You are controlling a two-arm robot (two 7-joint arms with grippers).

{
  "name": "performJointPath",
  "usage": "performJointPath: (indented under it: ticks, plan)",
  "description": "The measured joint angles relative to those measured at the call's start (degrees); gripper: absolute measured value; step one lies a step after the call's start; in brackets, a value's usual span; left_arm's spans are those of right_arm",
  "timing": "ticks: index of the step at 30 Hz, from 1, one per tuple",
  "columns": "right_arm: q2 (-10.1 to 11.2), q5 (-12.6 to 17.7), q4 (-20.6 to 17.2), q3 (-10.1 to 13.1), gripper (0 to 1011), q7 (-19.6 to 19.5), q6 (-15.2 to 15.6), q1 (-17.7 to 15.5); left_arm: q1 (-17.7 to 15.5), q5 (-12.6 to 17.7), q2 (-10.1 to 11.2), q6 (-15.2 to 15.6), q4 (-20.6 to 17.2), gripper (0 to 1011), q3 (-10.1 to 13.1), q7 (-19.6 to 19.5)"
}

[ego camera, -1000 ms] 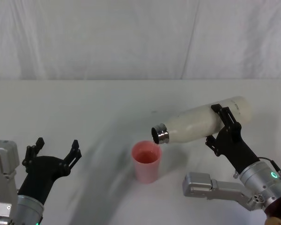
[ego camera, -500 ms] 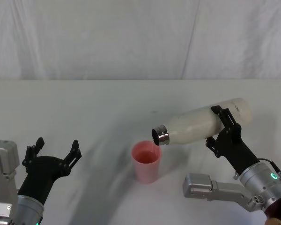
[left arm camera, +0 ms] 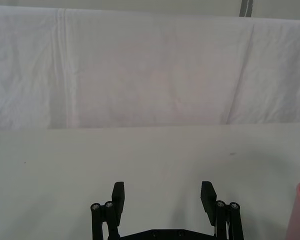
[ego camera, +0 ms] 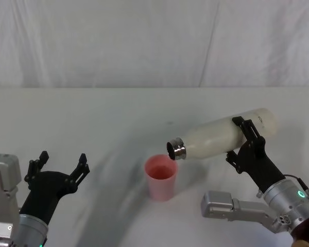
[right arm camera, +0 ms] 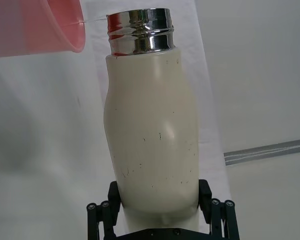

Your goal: Grasp the thermos with one hand and pour water into the cup lid.

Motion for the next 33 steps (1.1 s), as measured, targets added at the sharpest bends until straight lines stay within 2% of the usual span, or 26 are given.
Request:
performJointPath:
  ticks: [20,26,33]
  plan:
    - [-0.16,2.73,-0.82,0.95,961,0.28,-1.88,-0.54,0.00,0.00,0.00,0.00,0.00,1001,0.00,0.00]
    - [-0.39,5.06,-1.66,1.68,961,1.21,-3.12,-0.93,0.00,0.00,0.00,0.00,0.00,1001,0.00,0.00]
    - [-1.34,10.54,-2.53,3.62,961,3.10,-5.16,-1.78,0.00,0.00,0.00,0.00,0.00,1001,0.00,0.00]
